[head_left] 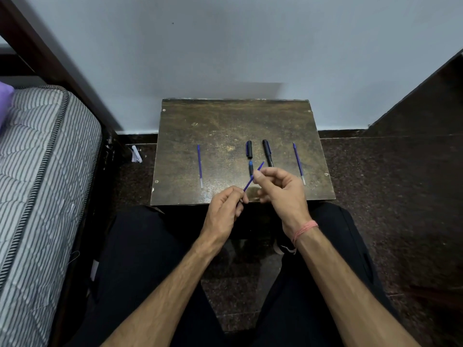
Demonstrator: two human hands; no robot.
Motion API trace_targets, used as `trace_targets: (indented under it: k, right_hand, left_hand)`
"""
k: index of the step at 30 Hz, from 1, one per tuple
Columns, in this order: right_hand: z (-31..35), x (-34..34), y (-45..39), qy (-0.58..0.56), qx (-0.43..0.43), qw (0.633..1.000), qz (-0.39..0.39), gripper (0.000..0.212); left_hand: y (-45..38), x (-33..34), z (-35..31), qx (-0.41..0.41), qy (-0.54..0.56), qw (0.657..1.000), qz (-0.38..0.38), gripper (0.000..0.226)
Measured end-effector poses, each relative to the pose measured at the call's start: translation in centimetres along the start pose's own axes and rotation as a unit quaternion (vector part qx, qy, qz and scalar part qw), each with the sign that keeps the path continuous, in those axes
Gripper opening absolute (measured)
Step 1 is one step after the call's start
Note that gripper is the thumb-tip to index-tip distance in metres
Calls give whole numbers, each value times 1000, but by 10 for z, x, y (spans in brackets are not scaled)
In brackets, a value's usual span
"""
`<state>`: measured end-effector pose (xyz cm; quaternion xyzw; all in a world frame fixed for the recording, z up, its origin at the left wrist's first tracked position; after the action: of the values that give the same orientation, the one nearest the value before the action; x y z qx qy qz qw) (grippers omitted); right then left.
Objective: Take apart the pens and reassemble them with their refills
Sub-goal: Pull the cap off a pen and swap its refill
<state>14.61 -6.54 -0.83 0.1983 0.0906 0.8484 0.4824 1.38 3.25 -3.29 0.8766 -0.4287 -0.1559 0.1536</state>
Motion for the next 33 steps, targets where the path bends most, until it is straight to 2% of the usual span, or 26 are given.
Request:
trace_targets:
  k: [5, 10, 15, 19, 25, 33]
  right_hand:
    - [-13, 13, 2, 57, 19, 997, 51, 17]
    - [-3, 4, -4, 2, 0, 1000, 30, 13]
    - [-12, 15, 1, 63, 7, 995, 81, 14]
    - [-7, 11, -4, 22, -6, 998, 64, 13]
    - [-16, 16, 0, 55, 10, 995, 85, 12]
    - [-14, 9, -1, 31, 14, 998, 49, 28]
  left_hand:
    - [-1, -1, 0, -13, 16, 1000, -7, 43]
    - [1, -2, -4, -10, 1, 1000, -4, 42]
    - [1, -1, -6, -14, 17, 1000, -9, 41]
    - [2, -2, -6, -11, 0, 1000, -6, 39]
    - [2, -1, -5, -14, 7, 1000, -7, 42]
    - [3, 2, -8, -11, 6, 1000, -2, 38]
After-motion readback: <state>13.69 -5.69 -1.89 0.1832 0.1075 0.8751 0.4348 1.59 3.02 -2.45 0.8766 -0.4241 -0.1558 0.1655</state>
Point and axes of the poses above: each hand's wrist, its own y-axis away from the middle knuckle, its own x-axis out of the palm, z = x × y, the point moved 7 cm from there along -y, towards the middle knuckle, and after that the axes turned 15 degrees about -y, right-handed, at the moved point
